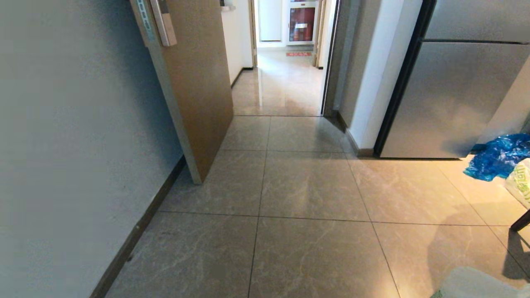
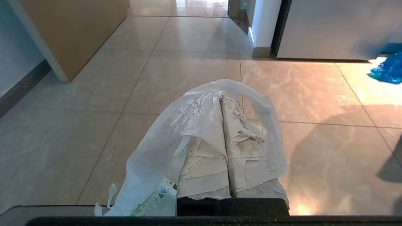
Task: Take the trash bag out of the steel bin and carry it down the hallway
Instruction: Put the trash bag at the door
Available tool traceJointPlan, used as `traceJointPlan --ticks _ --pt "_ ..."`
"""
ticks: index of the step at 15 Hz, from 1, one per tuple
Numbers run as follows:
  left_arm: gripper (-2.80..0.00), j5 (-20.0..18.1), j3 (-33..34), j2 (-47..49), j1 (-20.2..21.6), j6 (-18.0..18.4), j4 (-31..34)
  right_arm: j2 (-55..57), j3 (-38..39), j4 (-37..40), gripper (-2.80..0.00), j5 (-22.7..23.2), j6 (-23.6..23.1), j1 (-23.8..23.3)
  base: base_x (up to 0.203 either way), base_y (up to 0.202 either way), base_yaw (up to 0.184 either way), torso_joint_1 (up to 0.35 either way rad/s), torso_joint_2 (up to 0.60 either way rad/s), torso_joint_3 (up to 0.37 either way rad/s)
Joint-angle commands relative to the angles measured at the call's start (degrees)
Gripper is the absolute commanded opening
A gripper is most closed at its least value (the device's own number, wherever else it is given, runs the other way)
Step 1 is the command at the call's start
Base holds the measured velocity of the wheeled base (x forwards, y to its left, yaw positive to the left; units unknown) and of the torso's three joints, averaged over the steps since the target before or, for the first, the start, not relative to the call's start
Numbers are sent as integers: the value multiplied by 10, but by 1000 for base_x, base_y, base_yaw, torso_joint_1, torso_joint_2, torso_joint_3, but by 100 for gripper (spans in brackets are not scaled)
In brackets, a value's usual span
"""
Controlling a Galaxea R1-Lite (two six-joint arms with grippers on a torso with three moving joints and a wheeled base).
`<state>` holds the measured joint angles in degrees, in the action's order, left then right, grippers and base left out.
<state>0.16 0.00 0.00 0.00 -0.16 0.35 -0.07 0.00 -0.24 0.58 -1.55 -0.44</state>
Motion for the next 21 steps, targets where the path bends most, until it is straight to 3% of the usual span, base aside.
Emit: traceJointPlan --ticks 1,21 --pt "-280 0 0 0 0 0 0 0 1 0 -280 0 0 0 197 0 2 0 0 6" --pt "-280 0 0 0 0 0 0 0 1 0 -280 0 0 0 192 0 1 3 3 3"
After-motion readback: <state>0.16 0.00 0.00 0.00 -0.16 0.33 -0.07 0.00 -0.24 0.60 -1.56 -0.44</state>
